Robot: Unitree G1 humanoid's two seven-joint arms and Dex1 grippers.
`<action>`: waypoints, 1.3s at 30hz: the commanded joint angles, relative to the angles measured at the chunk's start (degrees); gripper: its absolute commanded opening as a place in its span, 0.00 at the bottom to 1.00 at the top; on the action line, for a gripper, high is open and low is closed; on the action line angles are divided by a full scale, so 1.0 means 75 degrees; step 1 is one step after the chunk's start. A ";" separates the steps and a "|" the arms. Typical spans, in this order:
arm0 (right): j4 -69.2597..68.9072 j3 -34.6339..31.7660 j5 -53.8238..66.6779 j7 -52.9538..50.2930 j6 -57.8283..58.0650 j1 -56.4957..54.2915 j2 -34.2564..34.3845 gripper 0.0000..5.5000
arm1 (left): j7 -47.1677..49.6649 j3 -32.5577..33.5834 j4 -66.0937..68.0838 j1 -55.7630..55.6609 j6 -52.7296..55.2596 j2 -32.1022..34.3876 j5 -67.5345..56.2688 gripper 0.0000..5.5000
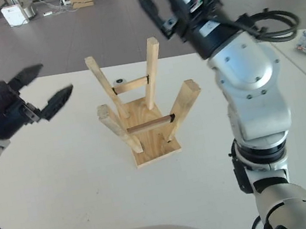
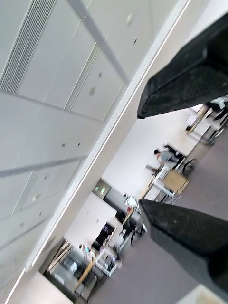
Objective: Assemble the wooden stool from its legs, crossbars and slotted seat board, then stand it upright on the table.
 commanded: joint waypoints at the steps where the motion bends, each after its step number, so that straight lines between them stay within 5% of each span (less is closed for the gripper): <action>1: -0.0325 -0.1135 0.0330 -0.0360 0.0480 0.0860 0.0270 0.58 | 0.1555 -0.0071 -0.1457 -0.0895 0.0658 -0.0600 -0.0876 0.98; 5: -0.0906 -0.0882 0.1127 -0.1118 0.1236 0.2337 0.1978 0.58 | 0.3892 -0.1498 -0.2856 -0.0554 0.0873 -0.2623 -0.1660 0.98; 9: -0.0564 0.0598 0.1365 -0.1220 0.1583 0.4703 0.2618 0.58 | 0.5276 -0.3324 -0.2110 0.1749 0.3229 -0.2262 -0.1012 0.98; 11: -0.0435 0.0807 0.1324 -0.1274 0.1531 0.4994 0.2587 0.58 | 0.5306 -0.3710 -0.1743 0.2407 0.3255 -0.2224 -0.0582 0.98; 19: -0.0357 0.0782 0.1332 -0.1346 0.1296 0.4539 0.2532 0.58 | 0.5366 -0.3240 -0.1460 0.1677 0.2826 -0.2632 -0.0403 0.98; 22: -0.0512 -0.0566 0.3945 -0.1717 0.1609 0.3949 0.4157 0.58 | 0.5369 -0.2492 -0.1832 0.0695 0.2574 -0.2727 -0.1160 0.98; 27: -0.0398 -0.2143 0.9377 -0.2674 0.0746 0.3220 0.3650 0.58 | 0.5730 -0.0412 -0.2428 -0.1330 0.0644 -0.3213 -0.2971 0.98; 33: 0.0041 -0.3115 1.1325 -0.3380 -0.0238 0.3397 0.2191 0.58 | 0.6402 -0.0601 -0.3424 0.0908 0.0356 -0.3188 -0.0621 0.98; 39: 0.0343 -0.2753 1.0300 -0.3454 -0.0548 0.4199 0.1499 0.58 | 0.7042 -0.1504 -0.3671 0.3006 0.1082 -0.3352 0.1170 0.98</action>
